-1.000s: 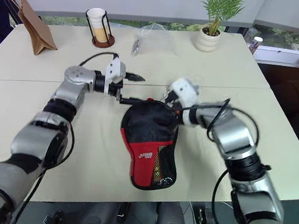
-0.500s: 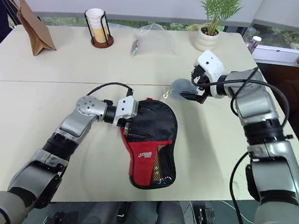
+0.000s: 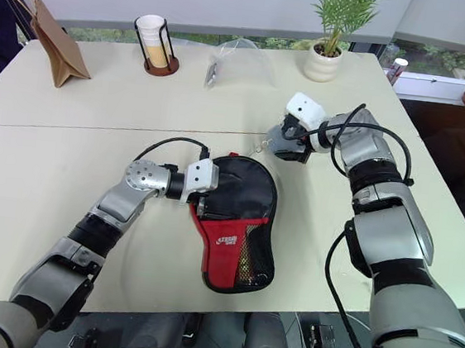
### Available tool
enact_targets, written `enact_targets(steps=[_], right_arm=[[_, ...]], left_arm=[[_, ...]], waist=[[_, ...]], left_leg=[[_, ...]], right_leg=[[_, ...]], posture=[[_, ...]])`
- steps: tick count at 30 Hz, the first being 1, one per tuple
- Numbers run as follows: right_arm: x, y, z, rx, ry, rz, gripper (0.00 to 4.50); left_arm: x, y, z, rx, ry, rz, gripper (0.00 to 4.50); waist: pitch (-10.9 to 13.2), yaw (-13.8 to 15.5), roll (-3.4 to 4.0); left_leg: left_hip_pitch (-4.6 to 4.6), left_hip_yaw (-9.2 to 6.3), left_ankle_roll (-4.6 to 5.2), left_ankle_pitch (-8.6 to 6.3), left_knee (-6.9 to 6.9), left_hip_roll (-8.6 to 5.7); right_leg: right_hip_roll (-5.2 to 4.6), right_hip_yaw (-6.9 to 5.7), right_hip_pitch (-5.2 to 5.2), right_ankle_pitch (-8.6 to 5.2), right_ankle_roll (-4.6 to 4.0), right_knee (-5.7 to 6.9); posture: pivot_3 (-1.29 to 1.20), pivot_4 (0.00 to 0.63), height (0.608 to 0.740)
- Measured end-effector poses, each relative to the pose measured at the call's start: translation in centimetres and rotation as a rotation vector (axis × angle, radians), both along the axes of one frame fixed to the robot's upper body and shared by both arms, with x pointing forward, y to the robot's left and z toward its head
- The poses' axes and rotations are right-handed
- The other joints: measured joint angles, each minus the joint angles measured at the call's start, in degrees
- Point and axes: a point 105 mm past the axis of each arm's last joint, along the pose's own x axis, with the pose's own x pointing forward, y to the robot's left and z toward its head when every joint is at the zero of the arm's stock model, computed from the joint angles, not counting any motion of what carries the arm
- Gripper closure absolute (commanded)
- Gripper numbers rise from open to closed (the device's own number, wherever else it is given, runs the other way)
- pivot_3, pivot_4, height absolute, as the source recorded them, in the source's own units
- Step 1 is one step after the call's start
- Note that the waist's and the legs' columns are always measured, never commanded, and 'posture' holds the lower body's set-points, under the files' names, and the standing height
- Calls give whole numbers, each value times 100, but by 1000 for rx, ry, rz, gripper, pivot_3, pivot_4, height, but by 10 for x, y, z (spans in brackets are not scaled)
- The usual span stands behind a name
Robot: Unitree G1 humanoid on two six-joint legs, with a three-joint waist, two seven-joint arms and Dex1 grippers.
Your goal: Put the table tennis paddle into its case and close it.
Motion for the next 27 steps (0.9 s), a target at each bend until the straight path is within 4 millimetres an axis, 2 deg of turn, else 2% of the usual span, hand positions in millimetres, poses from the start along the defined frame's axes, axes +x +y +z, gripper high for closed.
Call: enact_targets(steps=[4,5,6,8,11,13,14,21,27], right_arm=[[2,0,-4,-24,2,-17,0],[3,-1,-4,-27,0,-25,542],[4,-1,-3,-30,-4,-30,850],[5,-1,-2,-27,-8,-41,1773],[6,-1,-4,-29,-9,-45,3421],[6,-1,-3,-33,-15,-40,4267],[6,0,-2,-37,-17,-37,4482],[4,-7,-1,-114,-41,6,4482],[-12,-24,-6,-213,-73,100,4482]], left_arm=[[1,0,0,-4,-3,10,39],[1,0,0,-4,-3,11,0],[1,0,0,-4,-4,11,0],[1,0,0,-4,-4,11,0],[1,0,0,-4,-4,12,0],[1,0,0,-3,-2,12,0],[1,0,-1,-2,-1,13,0],[2,-2,-2,12,11,9,0],[2,-3,-2,16,15,4,0]], waist=[[-2,-5,4],[-2,-4,4],[-3,-3,4],[-3,-3,5],[-3,-1,5],[-3,-2,6],[-4,0,6],[-5,20,8],[-6,34,10]], left_leg=[[2,-2,-4,2,-1,0],[2,-3,-5,3,-1,0],[2,-3,-6,3,-1,0],[2,-3,-6,4,-1,0],[2,-3,-6,4,-1,0],[2,-4,-7,4,-1,0],[2,-4,-7,4,-1,-1],[2,-5,-7,4,1,-2],[4,-10,-7,4,3,-3]], right_leg=[[2,0,0,1,-1,2],[2,1,0,1,-2,3],[2,1,0,1,-2,3],[2,1,0,2,-3,4],[2,1,1,2,-3,4],[2,1,1,2,-3,4],[2,1,1,2,-3,4],[2,0,4,2,-3,4],[2,-2,13,1,-2,2]], posture=[[0,150,740],[0,150,740],[0,150,740],[0,150,740],[0,150,740],[0,150,740],[0,150,740],[0,150,740],[0,150,740]])
